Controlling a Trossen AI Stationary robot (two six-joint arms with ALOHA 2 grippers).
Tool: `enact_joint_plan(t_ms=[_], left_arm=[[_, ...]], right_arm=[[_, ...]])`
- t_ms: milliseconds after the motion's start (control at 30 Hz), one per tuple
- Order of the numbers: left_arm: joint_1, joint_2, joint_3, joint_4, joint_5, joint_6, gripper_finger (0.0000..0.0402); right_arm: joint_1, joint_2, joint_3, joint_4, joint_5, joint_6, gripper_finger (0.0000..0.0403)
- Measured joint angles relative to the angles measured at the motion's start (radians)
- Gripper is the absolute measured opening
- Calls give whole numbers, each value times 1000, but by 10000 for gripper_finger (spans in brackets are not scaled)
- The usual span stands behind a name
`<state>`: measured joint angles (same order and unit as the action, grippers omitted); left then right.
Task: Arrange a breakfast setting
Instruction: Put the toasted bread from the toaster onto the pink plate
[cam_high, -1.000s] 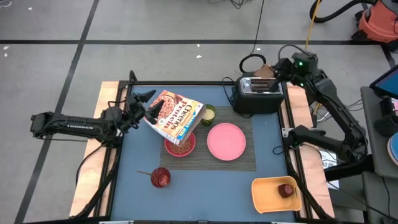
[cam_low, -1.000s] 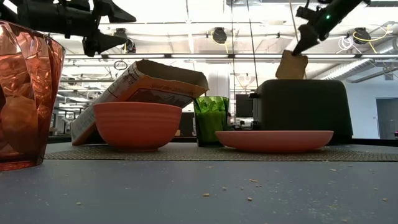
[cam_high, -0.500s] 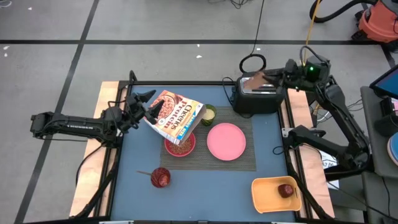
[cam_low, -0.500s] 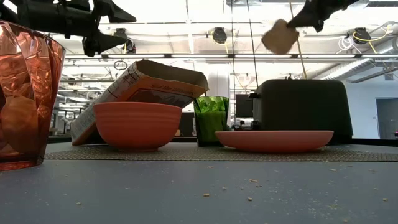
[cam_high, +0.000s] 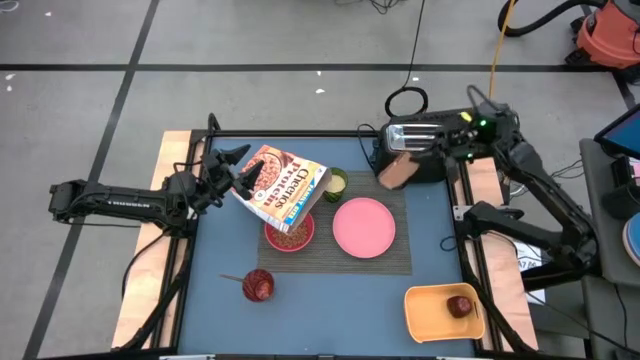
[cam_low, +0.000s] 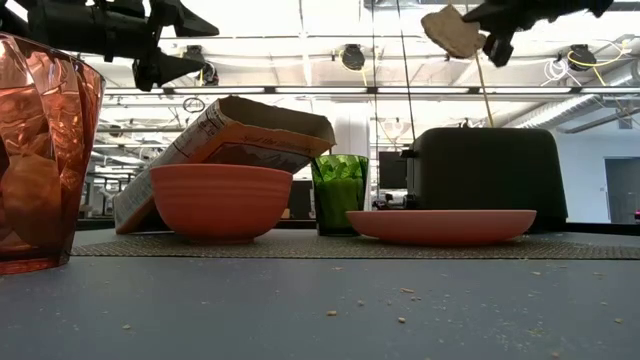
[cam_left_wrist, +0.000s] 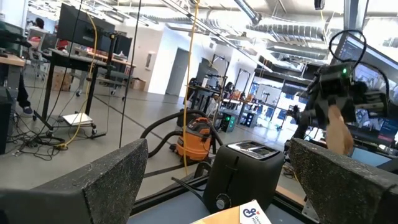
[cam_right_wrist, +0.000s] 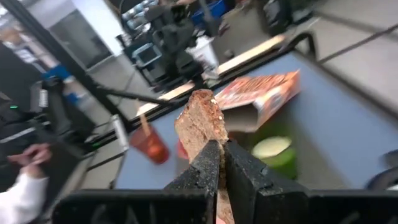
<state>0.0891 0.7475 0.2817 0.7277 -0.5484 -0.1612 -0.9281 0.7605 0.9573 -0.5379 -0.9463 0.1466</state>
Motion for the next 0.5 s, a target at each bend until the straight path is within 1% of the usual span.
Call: enact_joint_plan(t_ms=[133, 400, 433, 500], left_arm=[[0, 0, 0, 0, 0, 0, 395], [0, 0, 0, 0, 0, 0, 395], [0, 0, 0, 0, 0, 0, 395], [0, 0, 0, 0, 0, 0, 395]], right_arm=[[91, -6, -115, 128, 1, 124, 12], [283, -5, -355, 563, 4, 395, 12], [304, -5, -379, 603, 10, 422, 12], [345, -5, -414, 654, 55, 462, 11]])
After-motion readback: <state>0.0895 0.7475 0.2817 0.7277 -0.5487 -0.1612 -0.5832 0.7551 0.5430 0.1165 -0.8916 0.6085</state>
